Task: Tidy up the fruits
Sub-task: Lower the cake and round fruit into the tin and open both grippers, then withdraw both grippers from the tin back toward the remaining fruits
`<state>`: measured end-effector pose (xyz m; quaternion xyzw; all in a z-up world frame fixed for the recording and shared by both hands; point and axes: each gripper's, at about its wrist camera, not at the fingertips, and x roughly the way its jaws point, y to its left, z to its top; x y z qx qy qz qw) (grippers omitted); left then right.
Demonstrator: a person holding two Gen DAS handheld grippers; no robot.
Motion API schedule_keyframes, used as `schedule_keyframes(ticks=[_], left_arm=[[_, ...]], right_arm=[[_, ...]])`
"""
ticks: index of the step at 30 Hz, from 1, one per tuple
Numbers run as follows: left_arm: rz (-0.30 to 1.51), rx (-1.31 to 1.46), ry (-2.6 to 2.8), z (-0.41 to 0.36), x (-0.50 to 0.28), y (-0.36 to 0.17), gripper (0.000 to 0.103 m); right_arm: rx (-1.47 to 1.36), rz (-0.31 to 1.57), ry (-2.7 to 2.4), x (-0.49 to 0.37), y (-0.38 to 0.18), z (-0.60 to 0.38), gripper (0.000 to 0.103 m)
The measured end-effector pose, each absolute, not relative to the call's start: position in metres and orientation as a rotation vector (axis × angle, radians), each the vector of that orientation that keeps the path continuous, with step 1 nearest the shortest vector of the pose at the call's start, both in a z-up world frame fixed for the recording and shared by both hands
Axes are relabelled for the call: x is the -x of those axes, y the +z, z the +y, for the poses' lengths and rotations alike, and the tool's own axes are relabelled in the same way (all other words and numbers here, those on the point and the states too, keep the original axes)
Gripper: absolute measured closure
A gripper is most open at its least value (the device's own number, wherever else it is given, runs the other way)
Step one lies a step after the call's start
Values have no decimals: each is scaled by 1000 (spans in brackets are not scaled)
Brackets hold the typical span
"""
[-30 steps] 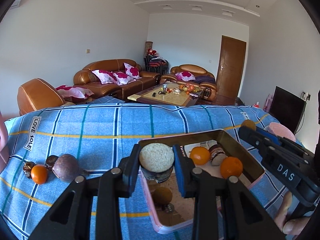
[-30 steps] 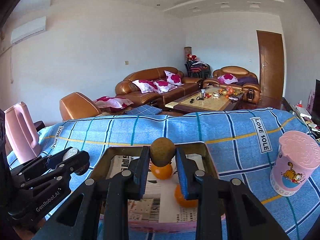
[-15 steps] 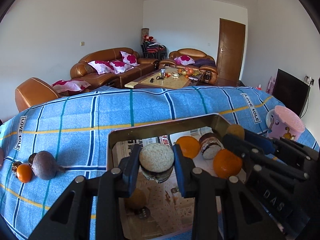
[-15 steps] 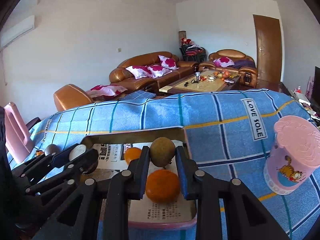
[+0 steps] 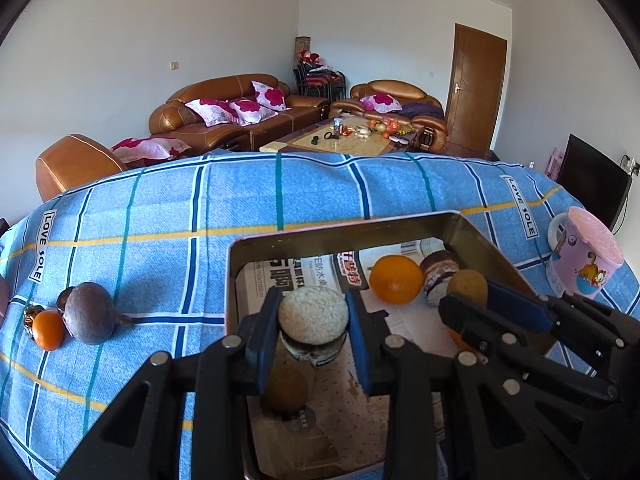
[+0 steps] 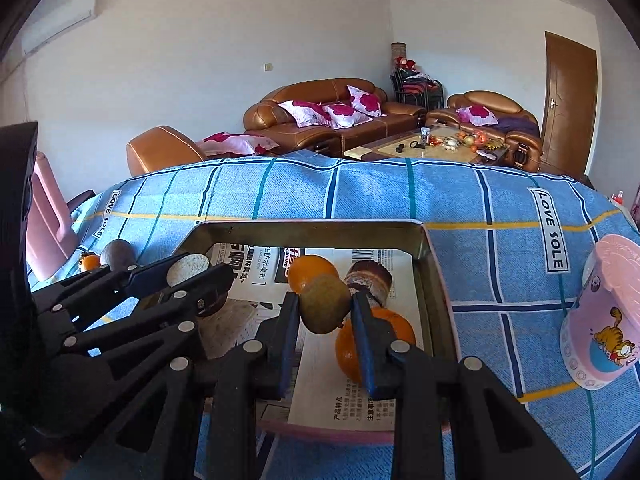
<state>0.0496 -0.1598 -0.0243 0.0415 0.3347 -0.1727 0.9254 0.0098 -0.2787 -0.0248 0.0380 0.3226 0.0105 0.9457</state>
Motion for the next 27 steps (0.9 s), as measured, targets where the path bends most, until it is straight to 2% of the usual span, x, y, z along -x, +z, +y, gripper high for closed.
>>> schedule_keyframes(ticks=[5,7,9,13,15,17,19,20,22,27], left_arm=[[676,-77,-348,-158,-48,-23,68],[678,-75,-334,-158,-49,-23,61],[679,-58,-323,-154,-50,-23,48],[638,-55,-336,-153,-43,-18,37],[603,-73,-308,-153,-39,-14,24],[569,-67,-280,-149,-37,-10,17],[554,-36,-253,-141,-38,-7,7],[552,-16,-250,-137,-39,-6,2],[549,14,-257,-133,-40,-5,0],[518,-26,-229,-135,-38,-2,0]], right_arm=[[-107,673,42,-13,-28,-279,73],[-110,672,42,-13,-28,-279,72],[-117,669,37,-12,-28,-280,72],[-160,635,23,-8,-23,-288,72],[-182,596,13,-3,-18,-293,71],[-200,560,-6,1,-14,-297,67],[-218,532,-30,4,-11,-303,51],[-227,518,-42,6,-10,-305,48],[-244,488,-58,8,-7,-309,35],[-195,419,-132,15,1,-307,28]])
